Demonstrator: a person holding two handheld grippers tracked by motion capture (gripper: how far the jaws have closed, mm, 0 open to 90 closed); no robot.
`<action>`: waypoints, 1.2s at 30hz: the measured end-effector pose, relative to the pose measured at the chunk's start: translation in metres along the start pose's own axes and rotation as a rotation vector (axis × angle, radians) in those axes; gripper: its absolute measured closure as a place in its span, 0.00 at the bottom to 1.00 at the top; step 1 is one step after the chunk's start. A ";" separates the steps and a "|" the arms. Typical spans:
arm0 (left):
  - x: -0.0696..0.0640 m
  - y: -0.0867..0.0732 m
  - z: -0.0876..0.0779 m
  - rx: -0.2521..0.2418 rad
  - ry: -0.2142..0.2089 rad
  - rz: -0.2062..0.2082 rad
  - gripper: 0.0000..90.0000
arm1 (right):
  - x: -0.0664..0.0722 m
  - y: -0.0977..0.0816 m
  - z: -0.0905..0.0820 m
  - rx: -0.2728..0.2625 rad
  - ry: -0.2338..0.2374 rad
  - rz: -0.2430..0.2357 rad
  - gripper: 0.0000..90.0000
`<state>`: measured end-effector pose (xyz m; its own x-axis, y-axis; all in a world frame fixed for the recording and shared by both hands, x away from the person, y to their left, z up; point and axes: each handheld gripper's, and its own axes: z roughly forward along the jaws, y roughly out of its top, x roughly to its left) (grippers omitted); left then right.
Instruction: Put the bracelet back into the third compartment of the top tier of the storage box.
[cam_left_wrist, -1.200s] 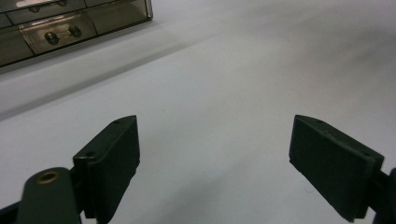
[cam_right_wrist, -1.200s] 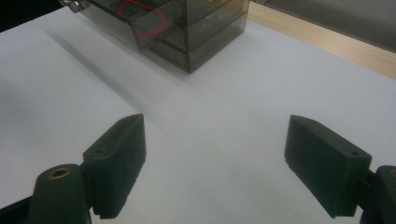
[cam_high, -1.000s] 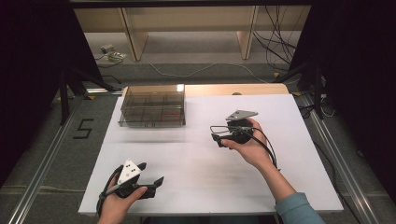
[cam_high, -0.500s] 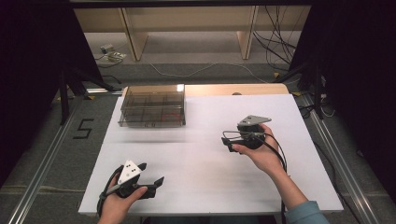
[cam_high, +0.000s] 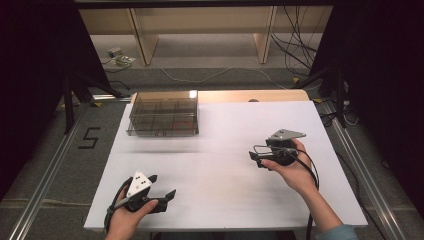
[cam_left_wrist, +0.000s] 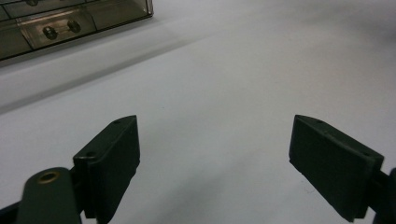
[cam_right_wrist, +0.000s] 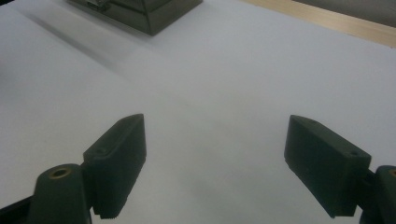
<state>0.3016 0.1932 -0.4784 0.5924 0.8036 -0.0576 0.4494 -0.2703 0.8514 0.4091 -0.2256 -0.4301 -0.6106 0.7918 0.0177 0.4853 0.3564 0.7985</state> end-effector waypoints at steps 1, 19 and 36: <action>0.000 0.000 0.000 0.000 0.000 0.000 0.18 | -0.001 -0.001 -0.001 0.001 -0.001 0.002 0.23; 0.000 0.000 0.000 0.000 0.001 -0.002 0.18 | -0.007 -0.023 -0.026 -0.008 -0.014 0.003 0.23; 0.000 -0.001 0.000 0.002 0.000 -0.001 0.18 | -0.008 -0.054 -0.052 -0.020 -0.017 0.004 0.23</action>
<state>0.3016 0.1930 -0.4791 0.5919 0.8039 -0.0586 0.4518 -0.2707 0.8501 0.3555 -0.2773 -0.4420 -0.5973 0.8020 0.0109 0.4751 0.3428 0.8104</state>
